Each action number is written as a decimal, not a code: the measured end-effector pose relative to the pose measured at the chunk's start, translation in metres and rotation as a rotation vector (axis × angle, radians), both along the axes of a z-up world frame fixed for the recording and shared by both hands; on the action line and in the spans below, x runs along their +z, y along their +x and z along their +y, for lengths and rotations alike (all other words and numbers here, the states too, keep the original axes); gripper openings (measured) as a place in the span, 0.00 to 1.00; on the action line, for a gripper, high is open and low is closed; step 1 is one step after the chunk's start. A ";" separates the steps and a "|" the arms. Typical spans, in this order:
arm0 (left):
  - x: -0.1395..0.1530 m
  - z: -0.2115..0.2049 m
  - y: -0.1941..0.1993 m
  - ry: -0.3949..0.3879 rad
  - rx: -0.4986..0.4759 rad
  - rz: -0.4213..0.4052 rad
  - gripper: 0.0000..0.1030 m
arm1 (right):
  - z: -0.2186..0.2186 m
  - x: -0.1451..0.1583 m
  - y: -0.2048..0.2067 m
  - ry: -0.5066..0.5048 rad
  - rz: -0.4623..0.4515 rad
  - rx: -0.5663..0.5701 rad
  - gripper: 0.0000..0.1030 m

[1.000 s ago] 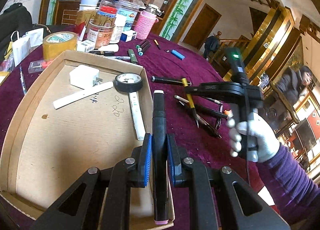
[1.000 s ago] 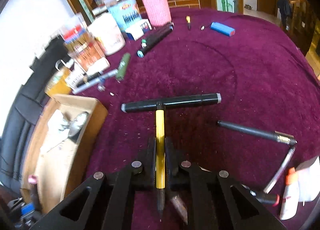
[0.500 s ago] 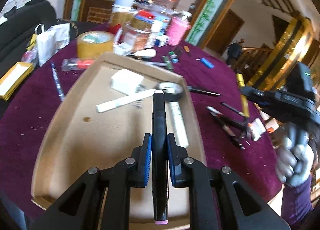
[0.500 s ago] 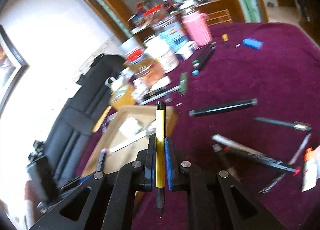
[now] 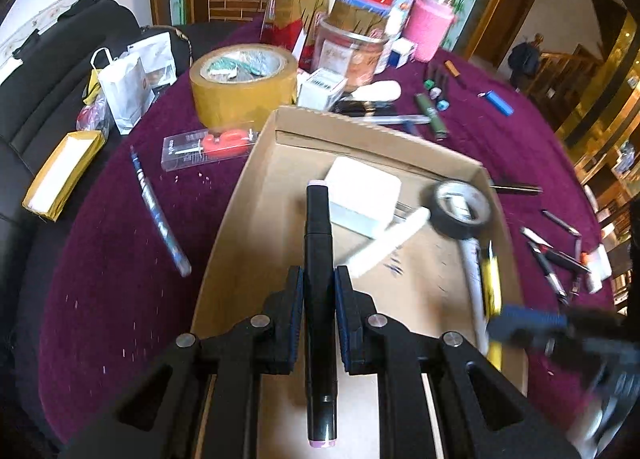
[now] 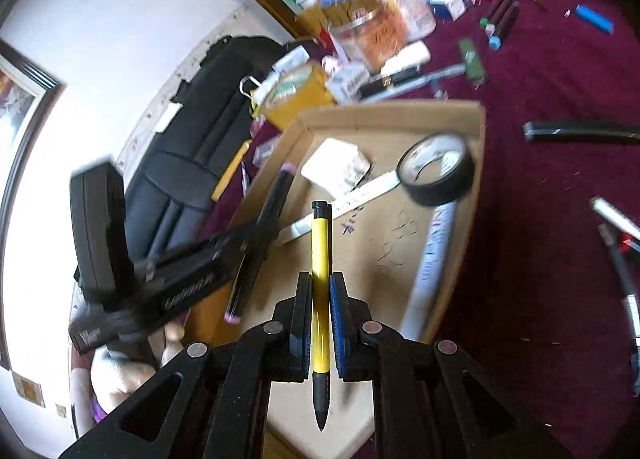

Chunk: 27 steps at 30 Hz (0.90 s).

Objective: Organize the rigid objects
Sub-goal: 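Release the black marker with left while right releases the yellow pen into the tray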

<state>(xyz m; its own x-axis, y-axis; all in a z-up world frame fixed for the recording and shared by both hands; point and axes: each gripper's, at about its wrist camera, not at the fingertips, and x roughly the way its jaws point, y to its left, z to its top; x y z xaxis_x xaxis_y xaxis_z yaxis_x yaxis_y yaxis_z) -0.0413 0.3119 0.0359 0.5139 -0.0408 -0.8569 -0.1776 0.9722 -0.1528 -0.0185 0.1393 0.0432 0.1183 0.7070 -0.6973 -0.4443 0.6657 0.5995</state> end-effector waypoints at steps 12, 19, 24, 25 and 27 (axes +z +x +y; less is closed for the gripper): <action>0.015 0.008 0.002 -0.032 0.015 -0.106 0.61 | 0.018 -0.023 0.021 -0.133 -0.026 -0.080 0.19; 0.036 -0.001 -0.018 -0.072 0.040 -0.210 0.72 | 0.001 0.001 0.007 -0.097 -0.129 -0.094 0.50; 0.046 -0.022 -0.034 -0.113 0.019 -0.238 0.77 | -0.033 0.022 -0.008 -0.105 -0.229 -0.131 0.70; 0.048 -0.028 -0.038 -0.118 0.009 -0.240 0.77 | -0.044 0.026 -0.012 -0.108 -0.256 -0.143 0.71; 0.051 -0.042 -0.045 -0.119 -0.015 -0.242 0.77 | -0.060 0.032 -0.017 -0.119 -0.298 -0.161 0.74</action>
<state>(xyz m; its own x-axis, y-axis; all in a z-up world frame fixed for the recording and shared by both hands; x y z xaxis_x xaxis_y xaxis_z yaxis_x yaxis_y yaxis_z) -0.0865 0.2701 0.0873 0.7020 -0.1433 -0.6976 -0.1078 0.9469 -0.3030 -0.0358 0.0790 0.0755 0.4321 0.5783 -0.6920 -0.4715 0.7990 0.3733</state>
